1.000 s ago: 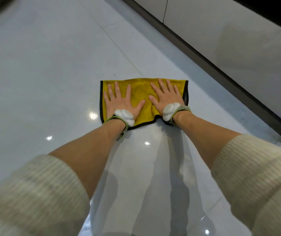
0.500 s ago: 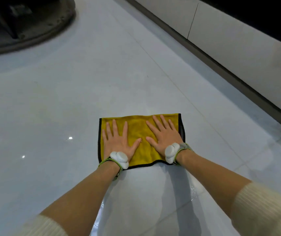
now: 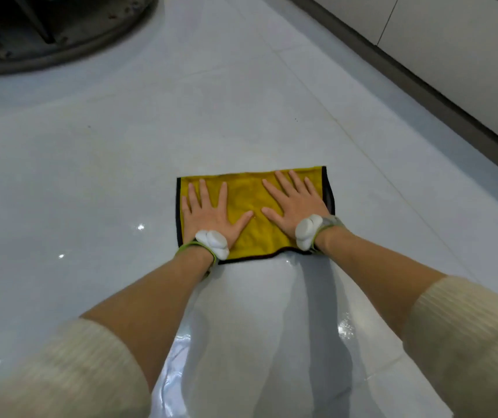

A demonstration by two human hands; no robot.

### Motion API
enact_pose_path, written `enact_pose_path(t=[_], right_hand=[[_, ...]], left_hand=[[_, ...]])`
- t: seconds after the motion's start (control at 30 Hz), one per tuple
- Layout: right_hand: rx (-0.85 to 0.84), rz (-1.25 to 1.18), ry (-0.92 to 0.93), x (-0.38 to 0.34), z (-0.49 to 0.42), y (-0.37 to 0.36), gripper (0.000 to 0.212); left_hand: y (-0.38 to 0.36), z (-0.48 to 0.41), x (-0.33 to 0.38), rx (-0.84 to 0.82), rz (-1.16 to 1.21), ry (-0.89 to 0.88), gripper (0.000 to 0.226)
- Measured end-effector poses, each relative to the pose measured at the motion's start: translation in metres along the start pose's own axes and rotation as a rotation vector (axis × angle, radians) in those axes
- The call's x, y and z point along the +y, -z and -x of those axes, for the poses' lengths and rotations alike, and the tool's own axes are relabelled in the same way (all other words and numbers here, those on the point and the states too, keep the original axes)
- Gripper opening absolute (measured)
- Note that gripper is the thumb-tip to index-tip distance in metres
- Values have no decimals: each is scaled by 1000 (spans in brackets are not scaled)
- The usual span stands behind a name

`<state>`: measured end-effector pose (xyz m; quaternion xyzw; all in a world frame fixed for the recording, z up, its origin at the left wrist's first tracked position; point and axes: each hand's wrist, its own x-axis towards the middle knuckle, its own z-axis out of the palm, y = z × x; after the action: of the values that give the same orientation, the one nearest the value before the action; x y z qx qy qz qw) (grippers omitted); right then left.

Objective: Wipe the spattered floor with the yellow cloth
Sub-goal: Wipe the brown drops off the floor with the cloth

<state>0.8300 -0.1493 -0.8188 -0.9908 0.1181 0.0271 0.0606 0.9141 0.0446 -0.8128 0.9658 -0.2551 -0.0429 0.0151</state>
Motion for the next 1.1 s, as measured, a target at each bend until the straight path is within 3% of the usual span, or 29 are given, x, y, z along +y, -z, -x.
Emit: enact_pose_path(t=[0.17,0.37,0.73,0.9,1.0,1.1], right_hand=[[15,7,9,-13,-70,4,73],[-1,48,39,-16,-77,2,75],[-54,58,178,-55,56,-2,76],[-132,55,200,-67,123,-9,75],[-189,76,208,-70,137,-4,75],[-169,3,210,-61,122,15,63]], left_hand=[[6,-61,-30,6,-1,20,98],[1,-68,-44,10,3,-5,98],[-1,95,-49,-51,-14,50,99],[0,171,-42,-156,-4,58,98],[18,178,-50,-177,0,42,96],[42,149,-69,-95,37,82,79]])
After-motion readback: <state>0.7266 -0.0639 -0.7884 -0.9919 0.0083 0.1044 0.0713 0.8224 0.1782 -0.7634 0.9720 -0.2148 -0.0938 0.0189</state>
